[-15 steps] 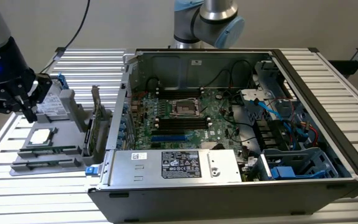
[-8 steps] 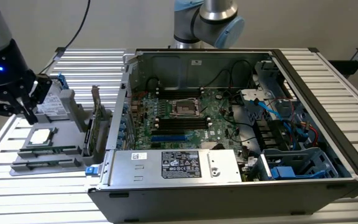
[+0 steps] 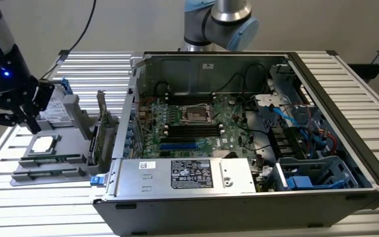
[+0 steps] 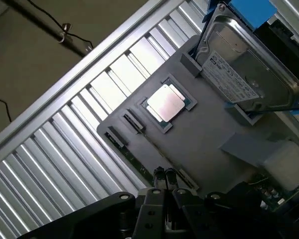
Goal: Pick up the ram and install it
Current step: 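Pick up the ram and move it above insertion slot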
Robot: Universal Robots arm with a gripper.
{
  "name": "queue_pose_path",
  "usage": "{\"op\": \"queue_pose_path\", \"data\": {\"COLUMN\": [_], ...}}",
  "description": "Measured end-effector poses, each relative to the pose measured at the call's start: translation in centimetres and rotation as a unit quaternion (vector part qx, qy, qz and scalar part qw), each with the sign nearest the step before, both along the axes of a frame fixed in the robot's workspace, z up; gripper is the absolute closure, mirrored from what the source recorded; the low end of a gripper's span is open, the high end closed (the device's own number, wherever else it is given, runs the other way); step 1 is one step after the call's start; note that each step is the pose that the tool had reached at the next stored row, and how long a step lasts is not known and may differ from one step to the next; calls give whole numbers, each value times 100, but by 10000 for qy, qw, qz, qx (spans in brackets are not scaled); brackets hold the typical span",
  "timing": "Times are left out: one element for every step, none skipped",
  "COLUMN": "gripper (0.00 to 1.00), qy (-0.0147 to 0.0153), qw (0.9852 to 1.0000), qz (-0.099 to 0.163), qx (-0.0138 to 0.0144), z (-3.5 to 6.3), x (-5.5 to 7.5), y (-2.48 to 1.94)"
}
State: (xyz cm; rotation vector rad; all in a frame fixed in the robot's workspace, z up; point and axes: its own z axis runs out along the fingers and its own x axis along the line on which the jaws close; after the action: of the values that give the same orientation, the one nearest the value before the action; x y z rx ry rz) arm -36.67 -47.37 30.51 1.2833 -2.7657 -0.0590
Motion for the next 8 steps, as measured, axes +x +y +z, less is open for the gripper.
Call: {"op": "queue_pose_path", "data": {"gripper": [90,90,90,90,90,90,90,90], "qy": [0,0,0,0,0,0,0,0], "qw": [10000,9998,9996,9994,9990,9985,9980,9974], "qz": [90,183,270,360,452,543,632,725], "qx": [0,0,0,0,0,0,0,0], "z": [-5,-10,-16,-22,-27,-32,-38,-44], "x": [0,0,0,0,0,0,0,0], "y": [0,0,0,0,0,0,0,0]}}
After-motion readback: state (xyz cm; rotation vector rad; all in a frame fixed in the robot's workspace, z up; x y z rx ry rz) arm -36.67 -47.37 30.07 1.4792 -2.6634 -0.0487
